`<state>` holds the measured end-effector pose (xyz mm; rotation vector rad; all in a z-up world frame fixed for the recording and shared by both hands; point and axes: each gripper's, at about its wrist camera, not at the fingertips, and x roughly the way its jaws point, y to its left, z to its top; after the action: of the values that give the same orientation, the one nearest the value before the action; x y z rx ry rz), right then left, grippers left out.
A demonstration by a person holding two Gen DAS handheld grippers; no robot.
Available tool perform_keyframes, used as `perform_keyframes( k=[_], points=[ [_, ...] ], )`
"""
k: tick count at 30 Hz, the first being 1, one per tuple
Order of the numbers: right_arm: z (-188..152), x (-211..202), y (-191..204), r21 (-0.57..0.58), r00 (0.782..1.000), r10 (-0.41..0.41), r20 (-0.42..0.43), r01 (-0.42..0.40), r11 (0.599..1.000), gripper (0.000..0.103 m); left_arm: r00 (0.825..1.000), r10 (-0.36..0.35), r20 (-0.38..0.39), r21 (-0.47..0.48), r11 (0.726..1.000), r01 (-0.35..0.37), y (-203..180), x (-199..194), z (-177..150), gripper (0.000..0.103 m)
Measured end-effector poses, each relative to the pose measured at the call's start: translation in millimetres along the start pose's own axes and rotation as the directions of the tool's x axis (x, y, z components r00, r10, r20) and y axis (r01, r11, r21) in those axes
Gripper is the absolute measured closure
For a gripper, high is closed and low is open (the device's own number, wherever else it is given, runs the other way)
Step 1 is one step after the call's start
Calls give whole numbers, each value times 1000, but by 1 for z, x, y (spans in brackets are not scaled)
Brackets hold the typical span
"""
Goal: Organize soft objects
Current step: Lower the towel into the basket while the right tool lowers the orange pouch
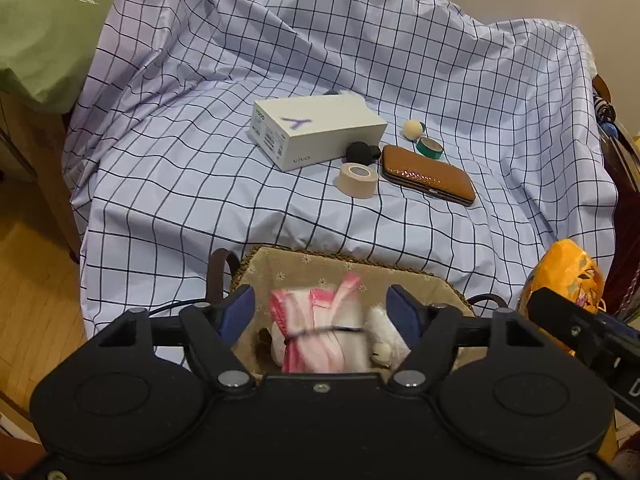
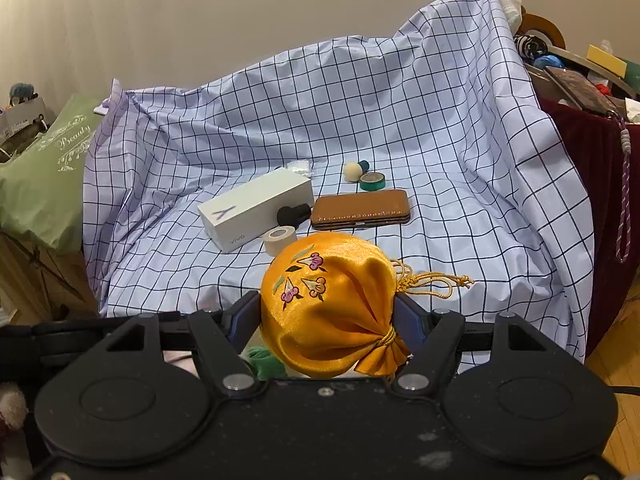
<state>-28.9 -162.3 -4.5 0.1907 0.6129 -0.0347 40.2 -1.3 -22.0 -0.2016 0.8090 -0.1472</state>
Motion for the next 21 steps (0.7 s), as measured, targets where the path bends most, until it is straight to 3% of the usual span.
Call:
perform_keyframes(
  k=[21],
  points=[
    [0, 2, 4, -24, 1000, 17, -6, -17, 1000, 33, 997, 53, 49, 20, 998, -54, 0, -15, -8, 27]
  ],
)
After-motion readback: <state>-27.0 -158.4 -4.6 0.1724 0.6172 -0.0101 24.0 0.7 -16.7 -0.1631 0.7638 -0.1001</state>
